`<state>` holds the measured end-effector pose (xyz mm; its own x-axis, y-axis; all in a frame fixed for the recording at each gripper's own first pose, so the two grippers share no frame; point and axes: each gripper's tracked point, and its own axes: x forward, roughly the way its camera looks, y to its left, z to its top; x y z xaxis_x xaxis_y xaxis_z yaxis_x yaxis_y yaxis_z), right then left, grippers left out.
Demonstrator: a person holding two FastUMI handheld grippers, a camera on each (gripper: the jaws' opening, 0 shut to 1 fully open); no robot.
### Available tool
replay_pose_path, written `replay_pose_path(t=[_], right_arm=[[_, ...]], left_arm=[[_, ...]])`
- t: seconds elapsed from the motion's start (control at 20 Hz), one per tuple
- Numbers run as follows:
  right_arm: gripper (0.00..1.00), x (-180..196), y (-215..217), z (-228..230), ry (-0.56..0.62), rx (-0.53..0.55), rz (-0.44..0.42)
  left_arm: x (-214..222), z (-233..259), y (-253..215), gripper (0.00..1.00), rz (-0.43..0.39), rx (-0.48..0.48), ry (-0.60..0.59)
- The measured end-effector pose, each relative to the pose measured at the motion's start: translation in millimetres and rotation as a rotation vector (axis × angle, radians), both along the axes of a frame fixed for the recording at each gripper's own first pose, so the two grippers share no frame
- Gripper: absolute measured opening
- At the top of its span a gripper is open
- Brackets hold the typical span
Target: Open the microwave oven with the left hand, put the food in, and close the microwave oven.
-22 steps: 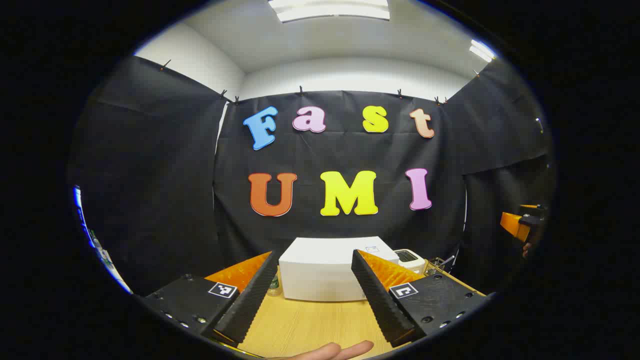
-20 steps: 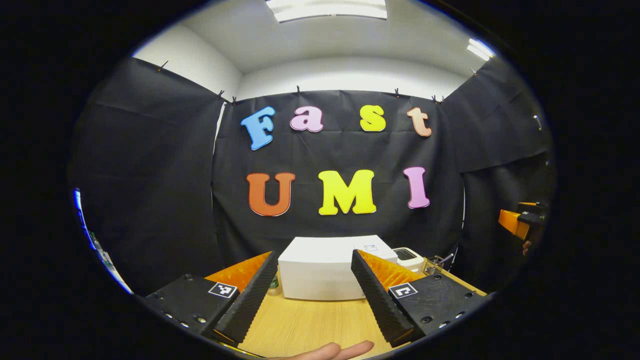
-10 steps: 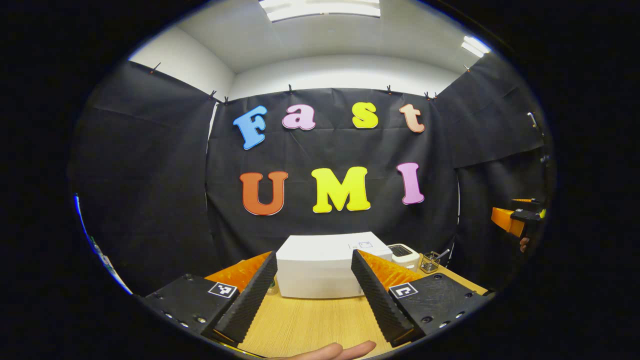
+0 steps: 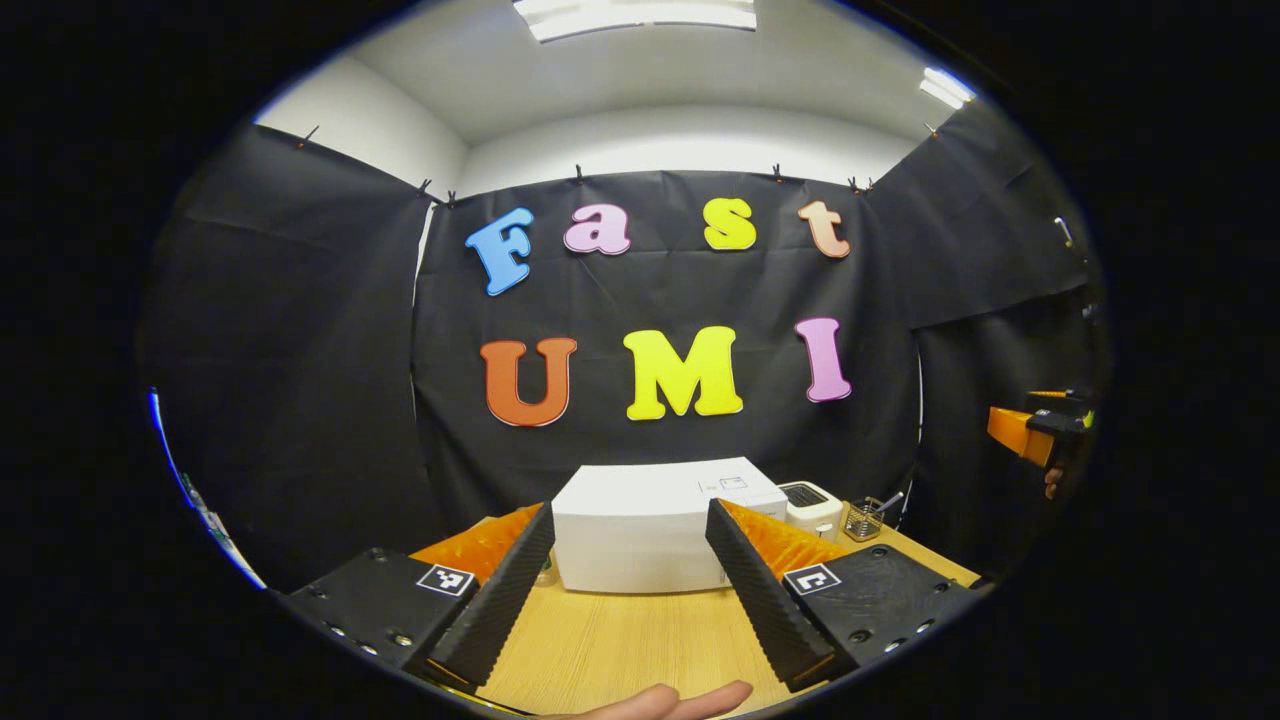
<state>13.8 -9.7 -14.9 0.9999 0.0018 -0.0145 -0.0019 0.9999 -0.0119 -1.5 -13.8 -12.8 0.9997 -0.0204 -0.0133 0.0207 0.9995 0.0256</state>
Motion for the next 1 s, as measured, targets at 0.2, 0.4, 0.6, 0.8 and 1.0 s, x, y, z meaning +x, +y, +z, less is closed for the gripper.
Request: replay_pose_path(t=[0.2,0.4,0.6,0.8,1.0], right_arm=[[1.00,6,-1,-8,0.005,0.008,-0.008],[1.00,11,-5,-13,0.010,0.015,0.001],[1.00,19,-14,-10,-0.009,0.000,0.000],[1.00,26,-18,-13,-0.013,0.012,0.015],[1.00,34,-21,-15,-0.027,0.013,0.034]], left_arm=[[1,-5,-3,0.96,0.005,0.038,-0.016],[8,-17,-11,0.96,-0.011,0.028,0.014],[24,-28,-15,0.96,-0.024,-0.016,0.031],[57,-43,-24,0.96,-0.021,-0.029,0.045],[96,-72,-49,0.96,-0.052,-0.024,0.064]])
